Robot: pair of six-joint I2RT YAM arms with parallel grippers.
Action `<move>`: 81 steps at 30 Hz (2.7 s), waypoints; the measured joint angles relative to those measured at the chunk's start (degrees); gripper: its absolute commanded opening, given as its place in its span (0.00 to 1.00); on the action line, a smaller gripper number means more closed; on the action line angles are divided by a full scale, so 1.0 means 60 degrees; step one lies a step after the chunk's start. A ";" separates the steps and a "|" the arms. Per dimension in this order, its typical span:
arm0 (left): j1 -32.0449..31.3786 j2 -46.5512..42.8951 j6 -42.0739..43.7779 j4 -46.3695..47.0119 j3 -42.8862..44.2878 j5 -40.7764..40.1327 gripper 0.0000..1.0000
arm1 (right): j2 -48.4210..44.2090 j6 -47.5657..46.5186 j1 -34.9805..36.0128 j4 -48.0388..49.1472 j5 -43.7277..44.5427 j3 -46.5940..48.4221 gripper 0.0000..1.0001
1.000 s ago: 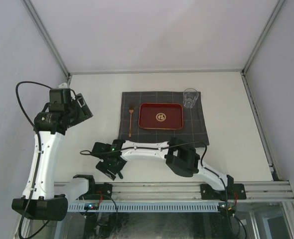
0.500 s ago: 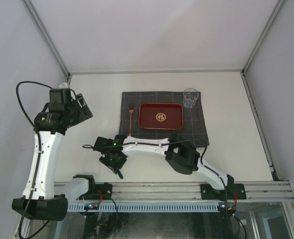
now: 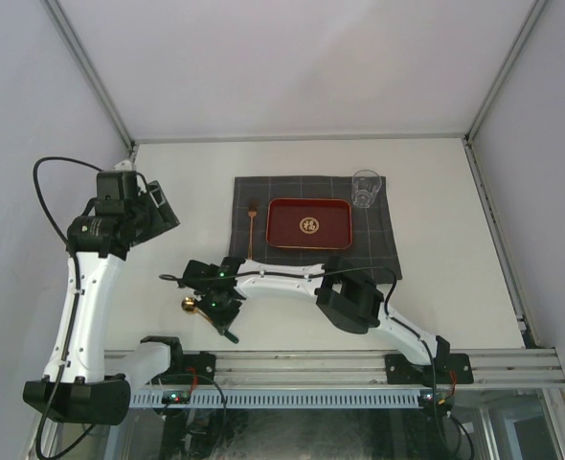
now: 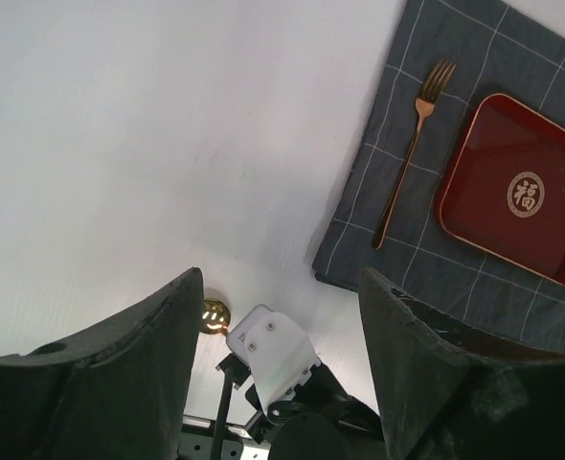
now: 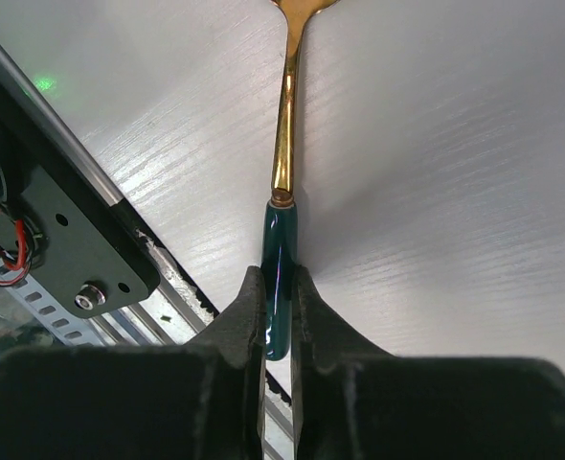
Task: Set the dinner table for one person
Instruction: Pick up the spoon from the center of the board, then place the spoon on the napkin.
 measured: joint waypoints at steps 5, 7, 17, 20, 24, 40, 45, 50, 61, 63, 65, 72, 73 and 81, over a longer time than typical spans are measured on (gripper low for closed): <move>0.0000 0.0007 0.0000 0.0025 -0.0138 0.0124 0.69 | 0.0000 0.0102 0.0000 0.0000 0.0022 -0.0004 0.00; 0.0000 0.0007 0.0000 0.0044 -0.0178 0.0142 0.69 | 0.0000 0.0142 0.0007 -0.0004 0.0076 -0.0007 0.00; 0.0000 0.0007 0.0000 0.0109 -0.0193 0.0146 0.68 | -0.0259 0.0240 0.0127 -0.0350 0.1512 -0.0164 0.00; 0.0000 0.0007 0.0000 0.0142 -0.0197 0.0149 0.68 | -0.0463 0.0248 0.0127 -0.0568 0.2076 -0.0423 0.00; 0.0000 0.0015 0.0000 0.0200 -0.0244 0.0175 0.68 | -0.0699 0.0291 0.0058 -0.0900 0.2732 -0.0718 0.00; 0.0000 0.0055 -0.0007 0.0433 -0.0386 0.0444 0.66 | -0.2007 0.0696 -0.0423 -0.1497 0.4116 -0.1242 0.00; 0.0000 0.0044 -0.0011 0.0597 -0.0619 0.0506 0.66 | -0.2240 0.0889 -0.0882 -0.1592 0.4309 -0.1814 0.00; 0.0000 0.0044 -0.0018 0.0747 -0.0882 0.0729 0.65 | -0.2856 0.1118 -0.1588 -0.1650 0.4462 -0.2528 0.00; 0.0000 0.0044 -0.0029 0.1126 -0.1169 0.1260 0.64 | -0.4619 0.1497 -0.2943 -0.1472 0.4623 -0.3942 0.00; 0.0000 0.0051 -0.0029 0.1184 -0.1217 0.1330 0.64 | -0.4918 0.1534 -0.3191 -0.1260 0.4572 -0.4390 0.00; 0.0000 0.0058 -0.0029 0.1242 -0.1253 0.1399 0.64 | -0.5213 0.1603 -0.3461 -0.1031 0.4459 -0.4907 0.00; 0.0000 0.0146 -0.0029 0.1268 -0.1319 0.1457 0.63 | -0.5829 0.1836 -0.4747 -0.0437 0.4160 -0.6349 0.00; 0.0000 0.0153 -0.0029 0.1268 -0.1319 0.1475 0.63 | -0.5832 0.1858 -0.4903 -0.0386 0.4156 -0.6419 0.00; 0.0000 0.0364 -0.0029 0.1282 -0.1319 0.1657 0.62 | -0.6280 0.1891 -0.5818 -0.0142 0.4167 -0.6951 0.00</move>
